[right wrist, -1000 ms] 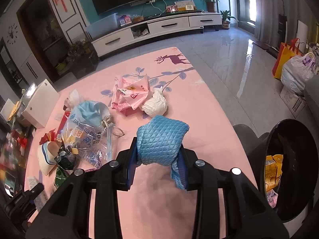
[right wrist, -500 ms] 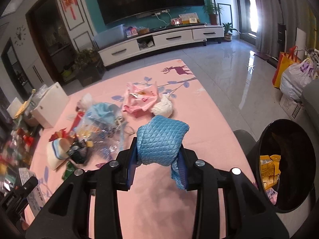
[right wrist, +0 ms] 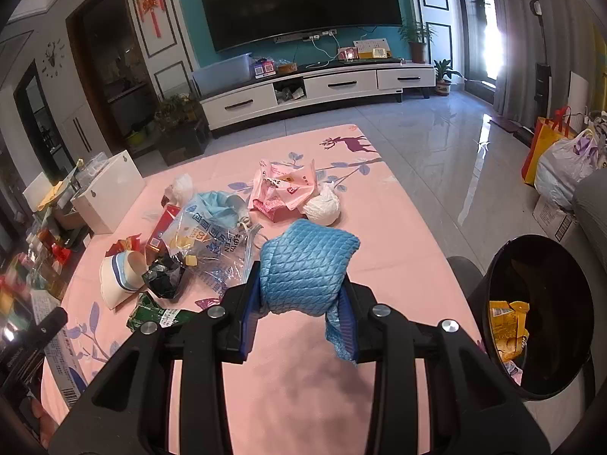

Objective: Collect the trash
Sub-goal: 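Carry the ointment box and blue cloth to the bin and release both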

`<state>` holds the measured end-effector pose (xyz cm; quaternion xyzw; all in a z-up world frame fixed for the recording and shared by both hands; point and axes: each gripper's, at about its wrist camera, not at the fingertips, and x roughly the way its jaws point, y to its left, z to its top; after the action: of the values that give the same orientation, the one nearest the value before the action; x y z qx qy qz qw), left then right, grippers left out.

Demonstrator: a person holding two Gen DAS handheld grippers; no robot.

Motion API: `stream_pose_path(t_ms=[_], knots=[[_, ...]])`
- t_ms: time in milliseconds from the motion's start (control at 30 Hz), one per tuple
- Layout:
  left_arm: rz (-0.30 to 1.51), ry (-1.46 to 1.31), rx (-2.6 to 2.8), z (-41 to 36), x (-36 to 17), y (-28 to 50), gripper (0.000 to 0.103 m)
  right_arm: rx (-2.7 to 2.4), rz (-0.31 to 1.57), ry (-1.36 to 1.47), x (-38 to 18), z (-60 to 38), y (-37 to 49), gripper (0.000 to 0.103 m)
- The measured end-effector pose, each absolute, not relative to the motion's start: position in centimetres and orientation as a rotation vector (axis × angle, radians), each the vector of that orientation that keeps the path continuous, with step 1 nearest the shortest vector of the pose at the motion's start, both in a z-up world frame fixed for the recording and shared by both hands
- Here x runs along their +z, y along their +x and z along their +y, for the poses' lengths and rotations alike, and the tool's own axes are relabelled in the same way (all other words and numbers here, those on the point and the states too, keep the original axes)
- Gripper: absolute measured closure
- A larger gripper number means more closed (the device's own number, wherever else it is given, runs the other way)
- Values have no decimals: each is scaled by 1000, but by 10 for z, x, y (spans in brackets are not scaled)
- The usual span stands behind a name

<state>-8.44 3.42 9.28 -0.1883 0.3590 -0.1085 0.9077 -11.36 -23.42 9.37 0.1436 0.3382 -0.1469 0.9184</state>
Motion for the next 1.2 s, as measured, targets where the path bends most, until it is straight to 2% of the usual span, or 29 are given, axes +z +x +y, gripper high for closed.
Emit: stream_pose_path(t_ms=[700, 1200], knots=[[606, -283, -279, 6, 125, -108, 67, -286, 615, 330, 122, -250, -141, 66], [562, -129, -549, -130, 158, -131, 67, -474, 425, 384, 157, -319, -210, 65]])
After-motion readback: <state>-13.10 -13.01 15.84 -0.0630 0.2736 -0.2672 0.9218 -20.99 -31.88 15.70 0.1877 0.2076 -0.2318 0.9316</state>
